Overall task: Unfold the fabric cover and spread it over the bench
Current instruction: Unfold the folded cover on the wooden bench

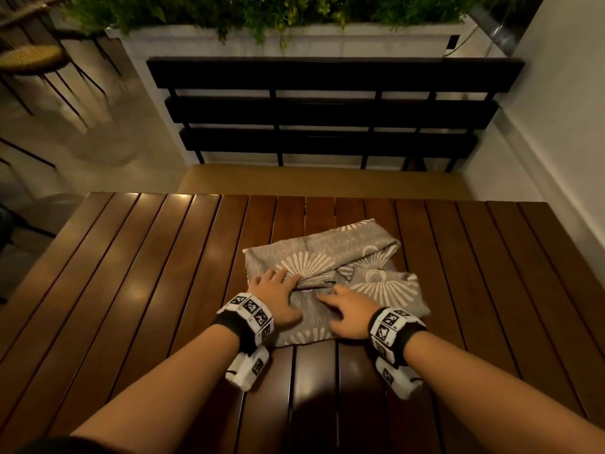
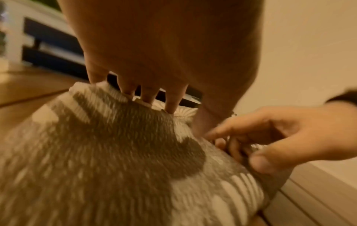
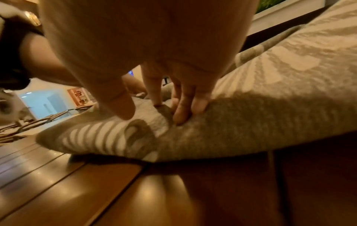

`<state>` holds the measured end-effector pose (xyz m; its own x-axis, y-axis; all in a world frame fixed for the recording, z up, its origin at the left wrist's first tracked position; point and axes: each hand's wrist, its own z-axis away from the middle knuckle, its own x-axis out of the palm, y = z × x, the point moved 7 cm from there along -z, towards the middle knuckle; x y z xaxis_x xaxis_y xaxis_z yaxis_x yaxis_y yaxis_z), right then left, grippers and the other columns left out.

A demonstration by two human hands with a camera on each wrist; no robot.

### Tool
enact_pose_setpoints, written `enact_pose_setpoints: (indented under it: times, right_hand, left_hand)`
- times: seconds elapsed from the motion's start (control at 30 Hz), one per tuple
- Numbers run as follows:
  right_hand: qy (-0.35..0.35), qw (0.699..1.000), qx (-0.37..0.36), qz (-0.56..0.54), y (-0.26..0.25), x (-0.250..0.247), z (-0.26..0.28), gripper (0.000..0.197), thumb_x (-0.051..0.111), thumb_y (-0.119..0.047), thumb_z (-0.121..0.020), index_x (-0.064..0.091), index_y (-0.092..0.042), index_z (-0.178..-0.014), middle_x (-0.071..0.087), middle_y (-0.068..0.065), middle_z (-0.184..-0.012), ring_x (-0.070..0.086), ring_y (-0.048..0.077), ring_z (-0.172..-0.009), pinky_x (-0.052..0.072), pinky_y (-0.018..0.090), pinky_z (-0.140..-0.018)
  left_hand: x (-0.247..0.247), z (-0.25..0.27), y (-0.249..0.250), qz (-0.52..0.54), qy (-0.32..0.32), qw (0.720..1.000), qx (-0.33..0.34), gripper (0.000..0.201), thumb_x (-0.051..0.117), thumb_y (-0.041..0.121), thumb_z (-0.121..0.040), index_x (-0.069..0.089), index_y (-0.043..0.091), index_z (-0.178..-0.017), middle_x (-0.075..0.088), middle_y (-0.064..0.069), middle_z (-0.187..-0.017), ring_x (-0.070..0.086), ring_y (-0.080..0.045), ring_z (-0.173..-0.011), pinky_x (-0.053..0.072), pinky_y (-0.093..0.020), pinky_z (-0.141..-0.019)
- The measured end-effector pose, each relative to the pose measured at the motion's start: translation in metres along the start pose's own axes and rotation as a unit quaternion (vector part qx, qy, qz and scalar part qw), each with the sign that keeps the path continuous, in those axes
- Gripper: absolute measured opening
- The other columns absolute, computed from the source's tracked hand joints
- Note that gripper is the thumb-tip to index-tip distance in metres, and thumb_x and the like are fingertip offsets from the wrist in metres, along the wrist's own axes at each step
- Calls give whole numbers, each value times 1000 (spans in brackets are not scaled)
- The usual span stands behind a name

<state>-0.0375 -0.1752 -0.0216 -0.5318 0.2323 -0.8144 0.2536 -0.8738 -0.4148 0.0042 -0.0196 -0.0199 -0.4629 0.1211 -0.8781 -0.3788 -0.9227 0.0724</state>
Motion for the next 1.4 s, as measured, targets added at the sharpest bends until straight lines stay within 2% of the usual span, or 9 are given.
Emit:
enact_pose_setpoints:
  times: [0.1, 0.2, 0.3, 0.4, 0.63, 0.73, 1.03, 1.17, 1.4]
  right_hand:
    - [79, 986, 20, 147, 26, -29, 7, 79, 54, -58, -75, 34, -27, -144, 38, 7, -141, 34, 26, -130, 26, 45, -112]
    - [19, 983, 108, 149, 70, -26, 12, 108, 55, -79, -64, 18, -24, -150, 16, 8, -157, 16, 29, -144, 14, 49, -117]
    - [-13, 984, 147, 103, 86, -23, 9, 116, 63, -75, -64, 8, -23, -152, 6, 11, -159, 7, 31, -146, 17, 50, -118]
    - [8, 984, 143, 103, 83, -27, 2, 111, 66, -72, -64, 17, -22, -150, 20, 11, -153, 17, 30, -142, 25, 51, -114]
    - [53, 975, 206, 57, 96, -38, 8, 123, 70, -75, -55, 17, -17, -149, 35, 8, -148, 37, 28, -134, 34, 45, -108]
    - [43, 962, 261, 70, 99, -37, 7, 112, 72, -74, -55, 32, -11, -138, 47, 7, -139, 48, 27, -126, 36, 46, -104]
    - [21, 990, 124, 64, 64, -35, 12, 51, 70, -51, -77, 52, -17, -110, 65, 6, -111, 61, 27, -101, 46, 34, -82]
    - [24, 993, 12, 114, 42, -26, 31, 29, 62, -41, -80, 53, -18, -96, 65, 6, -99, 63, 30, -92, 49, 35, -75]
    - [-86, 988, -25, 126, 33, 27, 60, 30, 62, -39, -73, 52, -19, -92, 60, 1, -90, 56, 25, -80, 39, 30, -64]
  left_hand:
    - [16, -6, -2, -57, -20, 998, 14, 99, 61, 60, -79, 0, 32, -152, 7, -6, -161, 5, -29, -148, 12, -52, -118]
    - [6, -20, -5, -89, 40, 995, 1, 90, 64, 43, -86, 4, 34, -151, 7, -9, -160, 5, -32, -147, 13, -51, -117]
    - [-17, -29, 3, -104, 131, 986, -20, 74, 61, 28, -88, 19, 30, -148, 26, -11, -152, 23, -33, -141, 28, -49, -112]
    - [-19, -40, 1, -62, 116, 990, -45, 59, 58, 37, -86, 37, 23, -140, 40, -7, -142, 35, -30, -133, 31, -47, -109]
    - [-14, -53, -9, -37, 89, 995, -15, 85, 62, 49, -76, 26, 16, -146, 31, -6, -150, 27, -27, -140, 21, -44, -116]
    - [-14, -57, -11, -32, 77, 996, -28, 88, 66, 52, -72, 30, 17, -143, 39, -5, -145, 34, -27, -136, 24, -45, -115]
    - [-29, -41, 32, -127, 8, 991, 50, 37, 60, 40, -85, 56, 16, -113, 62, -8, -117, 55, -29, -113, 32, -45, -106]
    - [-30, -3, 43, -151, 17, 980, 125, 26, 57, 38, -87, 60, 17, -103, 66, -7, -106, 63, -29, -98, 44, -35, -85]
    - [33, 47, 58, -140, -84, 962, 221, 50, 64, 33, -80, 42, 26, -124, 59, -7, -109, 61, -32, -95, 50, -37, -75]
